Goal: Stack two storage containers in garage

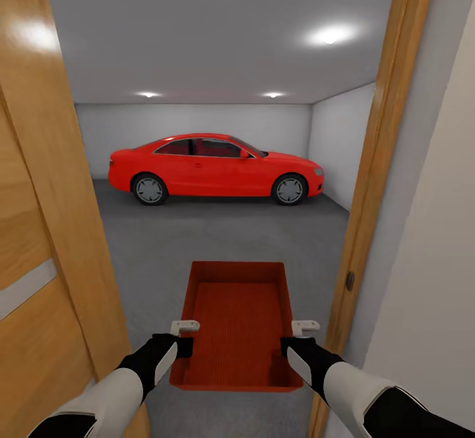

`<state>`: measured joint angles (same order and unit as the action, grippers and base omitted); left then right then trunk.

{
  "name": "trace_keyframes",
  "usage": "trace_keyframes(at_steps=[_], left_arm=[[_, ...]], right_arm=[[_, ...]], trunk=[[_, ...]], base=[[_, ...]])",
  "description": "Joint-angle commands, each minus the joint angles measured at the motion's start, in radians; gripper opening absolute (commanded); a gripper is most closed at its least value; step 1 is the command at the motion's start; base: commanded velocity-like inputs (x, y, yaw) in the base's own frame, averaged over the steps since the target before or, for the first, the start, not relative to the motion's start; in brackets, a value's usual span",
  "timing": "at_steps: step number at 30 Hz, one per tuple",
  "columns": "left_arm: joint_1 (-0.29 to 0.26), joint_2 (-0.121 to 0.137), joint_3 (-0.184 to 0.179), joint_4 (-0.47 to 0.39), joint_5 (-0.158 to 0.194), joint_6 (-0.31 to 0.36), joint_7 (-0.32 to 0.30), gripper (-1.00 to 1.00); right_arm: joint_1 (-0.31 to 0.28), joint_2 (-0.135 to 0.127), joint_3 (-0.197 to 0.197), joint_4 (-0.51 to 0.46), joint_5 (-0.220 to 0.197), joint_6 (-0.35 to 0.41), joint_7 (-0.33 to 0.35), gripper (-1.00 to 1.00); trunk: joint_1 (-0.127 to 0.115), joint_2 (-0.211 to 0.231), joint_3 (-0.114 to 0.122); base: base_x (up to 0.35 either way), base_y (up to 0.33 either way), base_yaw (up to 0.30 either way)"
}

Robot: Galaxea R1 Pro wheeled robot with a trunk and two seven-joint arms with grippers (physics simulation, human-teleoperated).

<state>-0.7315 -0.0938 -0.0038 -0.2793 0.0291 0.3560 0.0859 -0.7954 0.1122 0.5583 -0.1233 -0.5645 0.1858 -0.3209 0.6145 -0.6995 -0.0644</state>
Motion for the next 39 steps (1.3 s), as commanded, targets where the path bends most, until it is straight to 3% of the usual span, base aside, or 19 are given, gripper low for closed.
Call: trace_keyframes(at_steps=[1, 10, 39], left_arm=[[0.000, -0.007, 0.005, 0.000, -0.020, 0.008, 0.011, -1.00], [0.000, -0.007, 0.006, 0.000, -0.019, 0.006, 0.011, -1.00], [0.000, -0.006, 0.007, 0.000, -0.018, 0.003, 0.011, -1.00]], right_arm=[[-0.001, 0.003, 0.017, -0.002, 0.024, 0.008, -0.009, -1.00], [-0.001, 0.003, 0.017, -0.002, 0.024, 0.008, -0.009, -1.00], [-0.001, 0.003, 0.017, -0.002, 0.025, 0.008, -0.009, -1.00]], trunk=[[0.000, -0.002, -0.002], [0.000, -0.002, -0.002], [0.000, -0.002, -0.002]], base=[[0.001, 0.003, 0.000], [0.079, 0.000, 0.000], [0.318, 0.000, 0.000]])
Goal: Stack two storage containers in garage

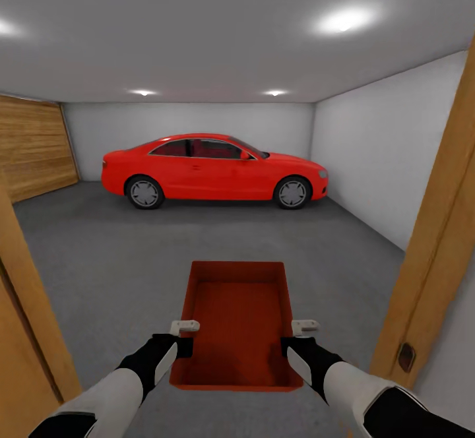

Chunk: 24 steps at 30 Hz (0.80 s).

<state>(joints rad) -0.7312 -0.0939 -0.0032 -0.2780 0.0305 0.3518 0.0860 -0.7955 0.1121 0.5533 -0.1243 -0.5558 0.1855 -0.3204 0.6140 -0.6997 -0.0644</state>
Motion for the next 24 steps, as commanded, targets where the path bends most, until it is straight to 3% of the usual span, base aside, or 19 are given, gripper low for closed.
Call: trace_keyframes(at_steps=[1, 24], left_arm=[[0.000, -0.006, 0.006, -0.001, -0.020, 0.007, 0.011, -1.00], [0.000, -0.005, 0.006, -0.001, -0.018, 0.007, 0.011, -1.00]], right_arm=[[-0.001, 0.003, 0.022, -0.001, 0.016, 0.008, -0.009, -1.00], [-0.001, 0.003, 0.022, -0.001, 0.016, 0.008, -0.009, -1.00]], trunk=[[0.001, -0.001, -0.002], [0.001, -0.001, -0.002]], base=[[0.321, 0.000, 0.000], [0.321, 0.000, 0.000]])
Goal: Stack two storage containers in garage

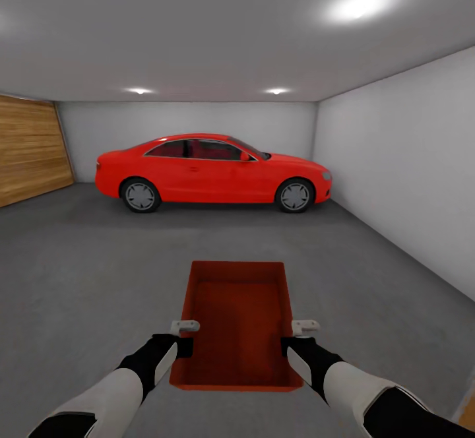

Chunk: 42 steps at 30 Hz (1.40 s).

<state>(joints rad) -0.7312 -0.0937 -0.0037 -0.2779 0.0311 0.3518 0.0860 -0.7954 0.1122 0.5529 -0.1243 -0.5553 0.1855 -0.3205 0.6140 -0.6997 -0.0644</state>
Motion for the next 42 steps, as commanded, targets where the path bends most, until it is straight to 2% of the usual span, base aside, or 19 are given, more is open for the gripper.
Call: trace_keyframes(at_steps=[1, 42], left_arm=[[-0.001, -0.005, 0.007, -0.001, -0.019, 0.007, 0.011, -1.00], [-0.001, -0.004, 0.007, -0.001, -0.019, 0.007, 0.011, -1.00]], right_arm=[[-0.001, 0.003, 0.022, -0.001, 0.015, 0.008, -0.009, -1.00], [-0.001, 0.003, 0.022, -0.001, 0.015, 0.008, -0.009, -1.00]], trunk=[[0.001, -0.001, -0.002], [0.001, -0.001, -0.002]], base=[[0.321, 0.000, 0.000], [0.321, 0.000, 0.000]])
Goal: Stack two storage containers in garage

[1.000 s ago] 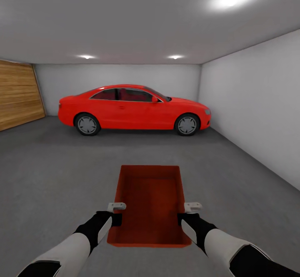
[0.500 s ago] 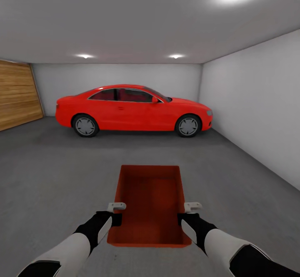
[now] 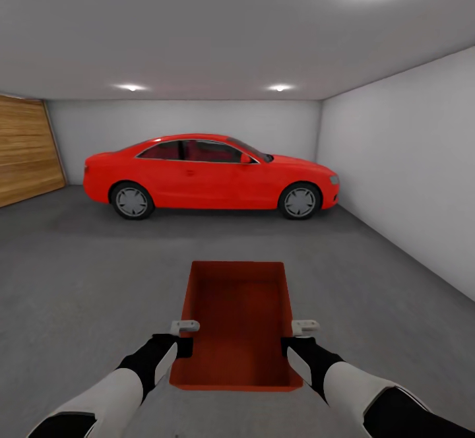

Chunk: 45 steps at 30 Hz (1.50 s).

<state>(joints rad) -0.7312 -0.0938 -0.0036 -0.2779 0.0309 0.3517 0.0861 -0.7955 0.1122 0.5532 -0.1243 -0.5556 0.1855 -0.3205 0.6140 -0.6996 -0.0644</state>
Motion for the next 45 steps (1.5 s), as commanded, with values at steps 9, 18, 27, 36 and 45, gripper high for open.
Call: trace_keyframes(at_steps=[9, 18, 27, 36, 45], left_arm=[[0.000, -0.004, 0.007, -0.001, -0.019, 0.007, 0.011, -1.00], [0.000, -0.006, 0.007, -0.001, -0.019, 0.007, 0.011, -1.00], [0.000, -0.006, 0.007, -0.001, -0.019, 0.007, 0.011, -1.00], [0.000, -0.005, 0.007, -0.001, -0.019, 0.007, 0.011, -1.00], [0.000, -0.005, 0.007, -0.001, -0.019, 0.007, 0.011, -1.00]], right_arm=[[-0.001, 0.003, 0.022, -0.001, 0.016, 0.008, -0.009, -1.00], [-0.001, 0.003, 0.022, -0.001, 0.016, 0.008, -0.009, -1.00], [-0.001, 0.003, 0.022, -0.002, 0.016, 0.008, -0.009, -1.00], [-0.001, 0.003, 0.022, -0.002, 0.016, 0.008, -0.009, -1.00], [-0.001, 0.003, 0.022, -0.002, 0.016, 0.008, -0.009, -1.00]], trunk=[[0.001, -0.001, -0.002], [0.001, -0.001, -0.002], [0.001, -0.001, -0.002], [0.001, -0.001, -0.002], [0.001, -0.001, -0.002]], base=[[0.321, 0.000, 0.000], [0.321, 0.000, 0.000], [0.321, 0.000, 0.000], [0.321, 0.000, 0.000], [0.322, 0.000, 0.000]])
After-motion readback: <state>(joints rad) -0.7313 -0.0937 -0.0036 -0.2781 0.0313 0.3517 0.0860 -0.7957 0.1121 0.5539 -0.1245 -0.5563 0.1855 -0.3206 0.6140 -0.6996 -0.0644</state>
